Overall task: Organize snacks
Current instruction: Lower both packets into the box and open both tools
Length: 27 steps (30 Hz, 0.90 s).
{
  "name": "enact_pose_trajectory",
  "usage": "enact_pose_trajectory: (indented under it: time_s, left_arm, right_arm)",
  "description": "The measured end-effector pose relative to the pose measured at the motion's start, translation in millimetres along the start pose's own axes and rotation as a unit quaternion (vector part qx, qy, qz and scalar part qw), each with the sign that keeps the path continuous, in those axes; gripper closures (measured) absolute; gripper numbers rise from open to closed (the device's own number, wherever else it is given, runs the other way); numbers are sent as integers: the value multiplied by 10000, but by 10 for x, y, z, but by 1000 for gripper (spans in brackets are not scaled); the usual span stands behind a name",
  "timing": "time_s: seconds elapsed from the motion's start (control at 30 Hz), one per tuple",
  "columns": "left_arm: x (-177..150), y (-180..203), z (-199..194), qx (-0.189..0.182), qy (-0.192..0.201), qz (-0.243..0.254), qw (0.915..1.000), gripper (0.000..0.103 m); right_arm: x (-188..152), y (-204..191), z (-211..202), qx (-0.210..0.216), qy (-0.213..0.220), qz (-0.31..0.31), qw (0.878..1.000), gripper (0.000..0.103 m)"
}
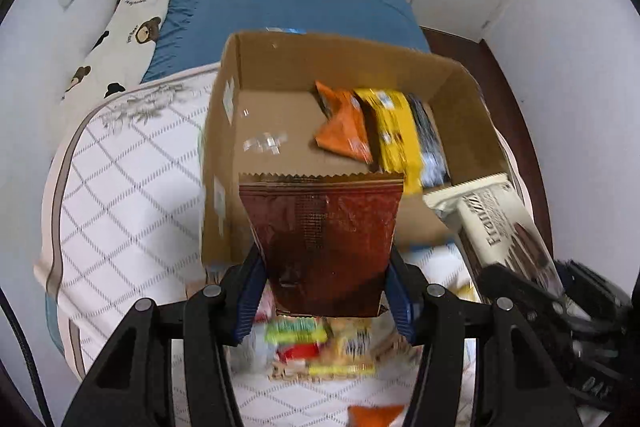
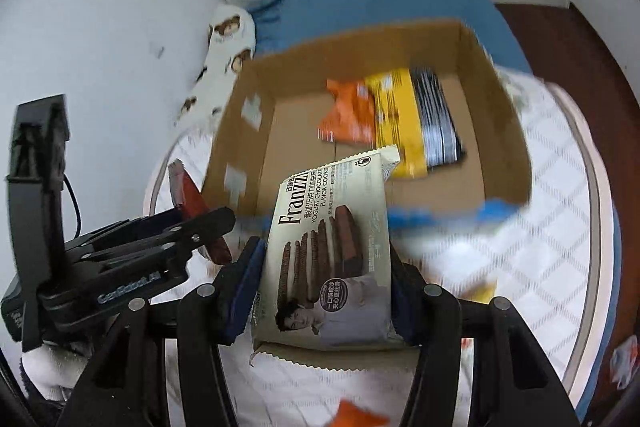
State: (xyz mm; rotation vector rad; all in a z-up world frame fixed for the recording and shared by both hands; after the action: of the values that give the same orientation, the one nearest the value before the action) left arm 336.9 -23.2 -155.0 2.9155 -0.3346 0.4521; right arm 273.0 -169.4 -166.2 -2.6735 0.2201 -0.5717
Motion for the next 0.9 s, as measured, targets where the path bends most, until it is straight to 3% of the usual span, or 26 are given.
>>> enact_pose_trajectory:
  time_s: [0.07, 0.23, 0.47, 0.53, 0.57, 0.67, 0.77, 0.9]
  left_arm:
    - [173, -111, 232, 35, -156, -86, 9998, 51]
    - [501, -260, 772, 180, -713, -258, 9970, 51]
    - [505, -346, 1375, 245, -1524, -193, 9878, 51]
    - [474, -342, 1454, 443, -1653, -28, 9852, 51]
    - [466, -335, 1468, 489, -1660, 20, 9849, 49]
    - [445, -312, 1491, 456, -1691, 7, 9845, 38]
    - [436, -292, 1495, 372, -1687, -18, 9850, 26]
    - [387, -271, 1468, 403, -1630, 19, 9858, 26]
  right_arm:
    - [232, -2, 184, -23, 33, 44, 10000, 44]
    - [396, -8, 722, -107, -204, 141, 9996, 44]
    - [336, 60, 1361, -104, -514, 191, 9984, 44]
    - [326, 80, 1519, -53, -707, 164, 9973, 44]
    - [311, 97, 1565, -70, -835, 164, 9964, 42]
    - [229, 151, 1746, -220, -1223, 55, 9922, 4]
    - [226, 174, 1732, -307, -1261, 58, 9915, 4]
    - [253, 207, 1658, -412, -1198, 93, 9919, 4]
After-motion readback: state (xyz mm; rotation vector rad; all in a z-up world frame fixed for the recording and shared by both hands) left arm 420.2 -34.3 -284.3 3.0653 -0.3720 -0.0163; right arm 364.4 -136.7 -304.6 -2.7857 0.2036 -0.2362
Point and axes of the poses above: each gripper's, at about its wrist camera, not at the fingertips, and z roughly the way its jaws point, y to its right, x to its top, the point moved 5 cm from there along z, roughly the way its jaws point, and after that the axes turned 3 degrees about y, right-handed, at the moved point
